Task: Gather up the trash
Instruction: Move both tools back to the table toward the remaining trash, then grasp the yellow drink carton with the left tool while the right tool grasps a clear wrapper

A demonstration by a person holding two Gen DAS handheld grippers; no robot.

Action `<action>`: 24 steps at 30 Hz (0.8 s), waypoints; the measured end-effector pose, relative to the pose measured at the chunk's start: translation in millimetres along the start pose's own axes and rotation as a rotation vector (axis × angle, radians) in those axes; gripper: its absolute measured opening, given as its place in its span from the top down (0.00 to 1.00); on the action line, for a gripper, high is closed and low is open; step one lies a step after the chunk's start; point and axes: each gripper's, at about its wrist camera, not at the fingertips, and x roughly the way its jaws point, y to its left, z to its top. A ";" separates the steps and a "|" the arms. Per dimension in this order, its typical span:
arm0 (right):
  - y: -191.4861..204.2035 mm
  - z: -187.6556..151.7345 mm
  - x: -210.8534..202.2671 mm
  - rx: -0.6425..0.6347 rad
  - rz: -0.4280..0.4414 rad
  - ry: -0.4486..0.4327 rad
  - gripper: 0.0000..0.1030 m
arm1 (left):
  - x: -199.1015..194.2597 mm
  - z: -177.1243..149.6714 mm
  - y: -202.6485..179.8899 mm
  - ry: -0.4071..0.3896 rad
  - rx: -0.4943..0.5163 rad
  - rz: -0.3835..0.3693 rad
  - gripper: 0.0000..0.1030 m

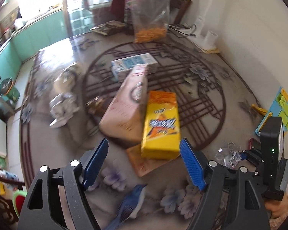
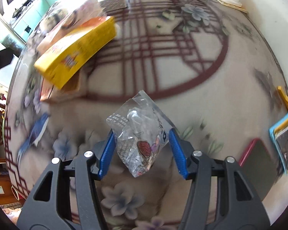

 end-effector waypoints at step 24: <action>-51.6 54.4 17.3 0.098 0.123 0.007 0.29 | 105.4 50.0 -30.8 0.194 0.073 0.056 0.44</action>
